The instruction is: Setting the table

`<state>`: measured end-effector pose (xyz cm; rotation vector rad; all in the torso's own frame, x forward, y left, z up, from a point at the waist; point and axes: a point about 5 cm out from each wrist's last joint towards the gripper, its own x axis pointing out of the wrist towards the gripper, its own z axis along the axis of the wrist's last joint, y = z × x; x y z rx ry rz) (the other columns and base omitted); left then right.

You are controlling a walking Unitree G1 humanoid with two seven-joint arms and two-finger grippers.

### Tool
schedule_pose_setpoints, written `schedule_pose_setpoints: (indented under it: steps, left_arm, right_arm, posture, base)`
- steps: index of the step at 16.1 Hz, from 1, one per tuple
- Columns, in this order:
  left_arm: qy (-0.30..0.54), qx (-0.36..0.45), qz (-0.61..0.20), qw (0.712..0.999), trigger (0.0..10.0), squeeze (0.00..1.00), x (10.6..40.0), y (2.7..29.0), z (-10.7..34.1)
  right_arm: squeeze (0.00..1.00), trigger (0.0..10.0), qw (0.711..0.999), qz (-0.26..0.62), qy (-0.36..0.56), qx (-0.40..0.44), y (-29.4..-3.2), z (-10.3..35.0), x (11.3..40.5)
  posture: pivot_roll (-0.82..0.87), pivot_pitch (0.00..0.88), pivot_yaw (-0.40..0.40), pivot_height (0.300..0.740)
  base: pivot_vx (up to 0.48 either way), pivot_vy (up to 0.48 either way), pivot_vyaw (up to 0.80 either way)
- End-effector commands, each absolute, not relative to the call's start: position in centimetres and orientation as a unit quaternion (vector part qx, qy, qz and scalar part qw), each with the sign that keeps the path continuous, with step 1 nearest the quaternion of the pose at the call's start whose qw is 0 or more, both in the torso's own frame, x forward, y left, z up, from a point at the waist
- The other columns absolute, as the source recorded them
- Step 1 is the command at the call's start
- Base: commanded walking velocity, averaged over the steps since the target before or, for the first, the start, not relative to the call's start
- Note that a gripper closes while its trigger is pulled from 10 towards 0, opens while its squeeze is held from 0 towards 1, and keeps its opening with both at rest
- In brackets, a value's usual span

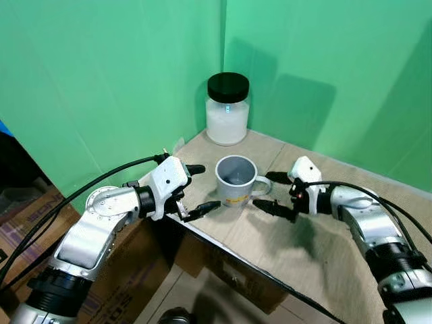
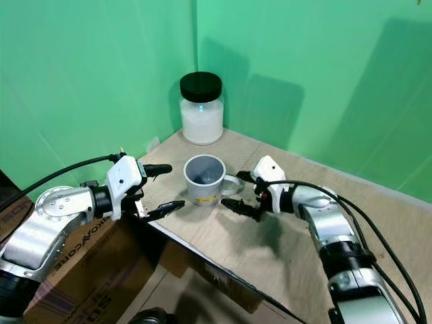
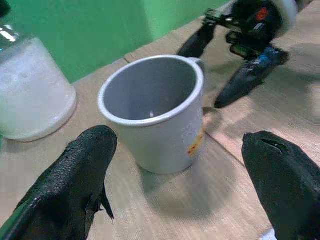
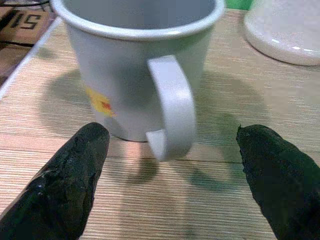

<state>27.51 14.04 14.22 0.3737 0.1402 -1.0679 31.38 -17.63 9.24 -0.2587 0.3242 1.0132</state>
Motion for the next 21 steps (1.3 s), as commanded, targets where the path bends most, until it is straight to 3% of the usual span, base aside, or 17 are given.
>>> schedule_pose_setpoints:
  steps: [1,4,5,6,7,8,15,21]
  left_arm:
    - [0.065,0.179,-0.513,0.837,10.0,0.00,27.3,14.1,14.7]
    - [0.068,0.180,-0.518,0.833,10.0,0.00,27.3,14.1,14.7]
    - [0.069,0.180,-0.519,0.833,10.0,0.00,27.3,14.1,14.7]
    - [0.070,0.179,-0.520,0.832,10.0,0.00,27.3,14.0,14.7]
    - [0.071,0.179,-0.520,0.832,10.0,0.00,27.2,14.0,14.7]
    - [0.071,0.179,-0.521,0.832,10.0,0.00,27.2,14.0,14.7]
    - [0.098,0.168,-0.560,0.805,10.0,0.00,26.2,13.9,14.3]
    - [0.102,0.169,-0.560,0.805,10.0,0.00,26.3,13.9,14.4]
  right_arm:
    - [0.00,10.0,0.857,0.479,0.145,-0.124,-17.5,9.5,31.7]
    - [0.00,10.0,0.861,0.479,0.135,-0.100,-17.0,9.6,32.0]
    - [0.00,8.3,0.861,0.481,0.134,-0.094,-16.9,9.6,32.0]
    - [0.00,3.5,0.861,0.482,0.133,-0.092,-16.8,9.6,32.0]
    - [0.00,0.6,0.860,0.484,0.133,-0.090,-16.7,9.5,32.0]
    - [0.00,0.0,0.860,0.485,0.132,-0.087,-16.6,9.5,32.1]
    - [0.00,0.0,0.859,0.489,0.132,-0.080,-16.4,9.6,32.2]
    - [0.00,0.0,0.857,0.491,0.132,-0.076,-16.4,9.6,32.2]
  posture:
    - [0.08,0.000,0.040,0.740]
    - [0.08,0.000,0.039,0.740]
    - [0.08,0.000,0.039,0.740]
    - [0.08,0.000,0.039,0.740]
    - [0.09,0.000,0.038,0.740]
    - [0.09,0.000,0.038,0.740]
    - [0.09,0.000,0.043,0.740]
    - [0.08,0.000,0.046,0.740]
  base:
    - [0.000,0.000,0.00]
    - [0.000,0.000,0.00]
    - [0.000,0.000,0.00]
    - [0.000,0.000,0.00]
    - [0.000,0.000,0.00]
    - [0.000,0.000,0.00]
    - [0.000,0.000,0.00]
    - [0.000,0.000,0.00]
